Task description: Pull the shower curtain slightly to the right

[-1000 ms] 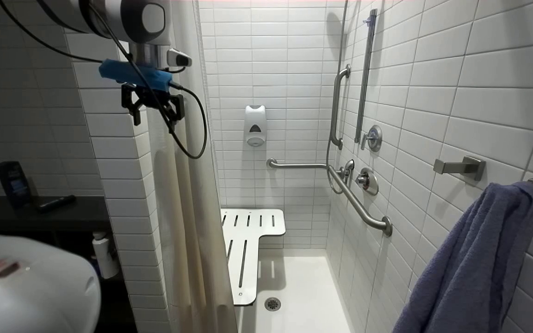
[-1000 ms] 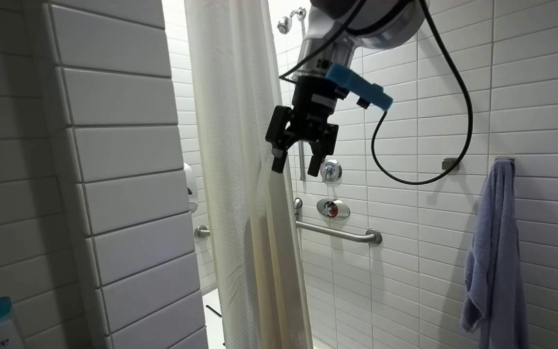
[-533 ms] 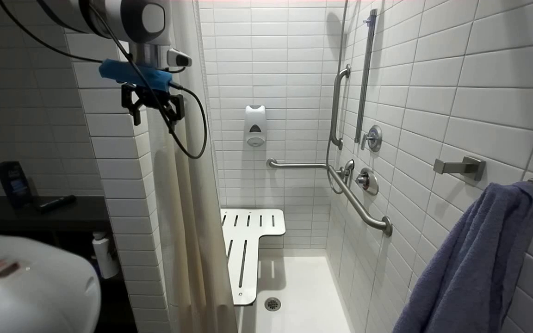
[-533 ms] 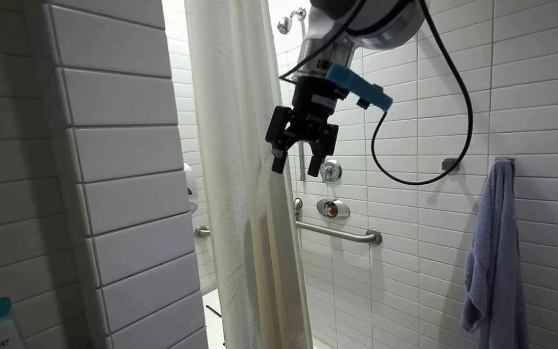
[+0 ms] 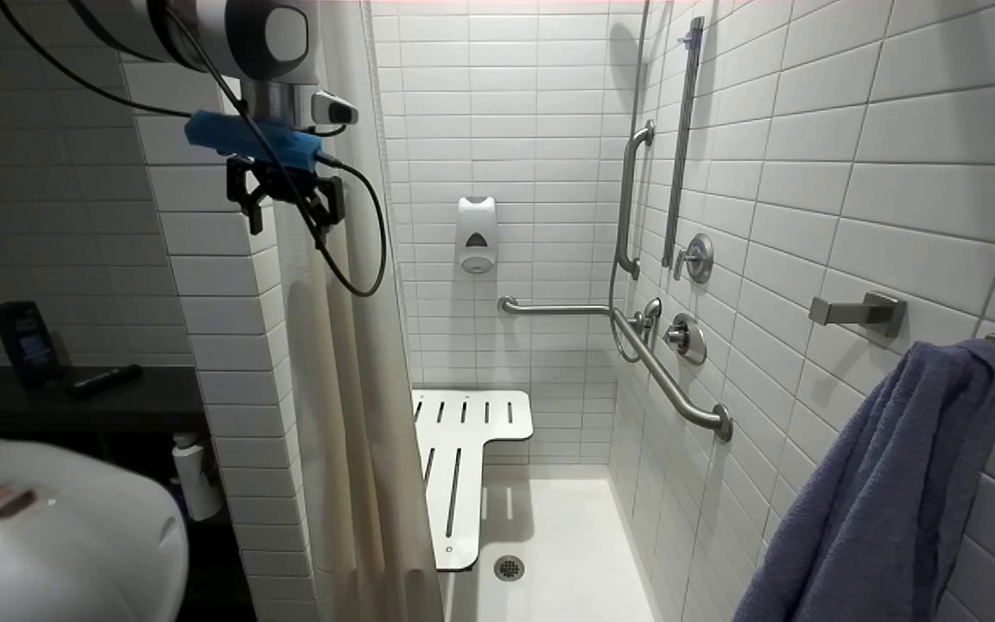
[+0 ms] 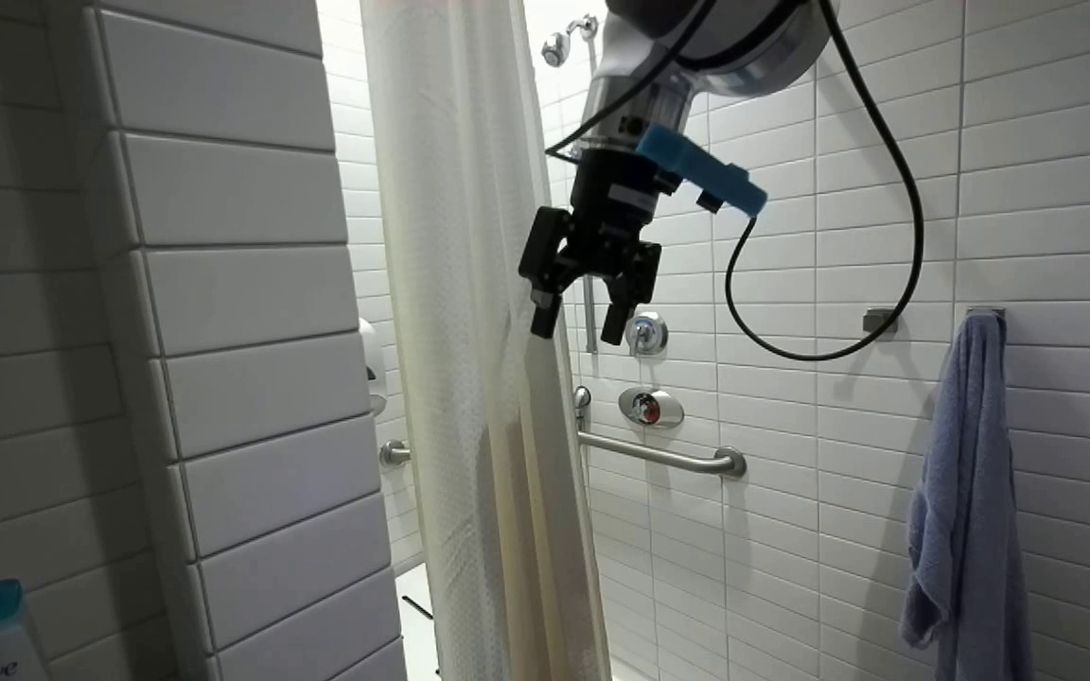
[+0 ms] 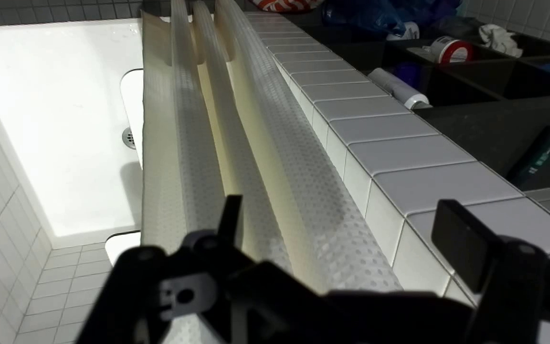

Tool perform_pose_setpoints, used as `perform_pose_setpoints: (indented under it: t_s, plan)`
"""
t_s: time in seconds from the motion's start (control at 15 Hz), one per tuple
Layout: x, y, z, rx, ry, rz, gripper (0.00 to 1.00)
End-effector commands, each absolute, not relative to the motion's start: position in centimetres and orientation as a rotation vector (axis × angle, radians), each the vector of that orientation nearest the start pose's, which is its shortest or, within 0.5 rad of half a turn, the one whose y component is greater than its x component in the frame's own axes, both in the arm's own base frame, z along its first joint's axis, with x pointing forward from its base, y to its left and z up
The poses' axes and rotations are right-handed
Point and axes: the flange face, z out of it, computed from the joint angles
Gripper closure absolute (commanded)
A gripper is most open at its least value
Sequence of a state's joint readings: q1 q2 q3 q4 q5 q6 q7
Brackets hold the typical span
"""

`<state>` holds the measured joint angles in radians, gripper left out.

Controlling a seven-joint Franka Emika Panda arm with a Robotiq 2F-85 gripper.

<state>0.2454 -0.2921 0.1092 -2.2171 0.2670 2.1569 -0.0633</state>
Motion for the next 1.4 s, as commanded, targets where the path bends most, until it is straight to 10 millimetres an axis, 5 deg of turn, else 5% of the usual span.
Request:
perform_pose_setpoints:
  t_s: [0.0,0.33,1.33]
  plan:
    - [45.3,18.3,52.1,-2.859,-0.424,-0.288,0.00]
    - [45.4,18.4,52.1,-2.854,-0.437,-0.307,0.00]
    - [50.5,17.9,51.8,-2.525,-0.824,-0.995,0.00]
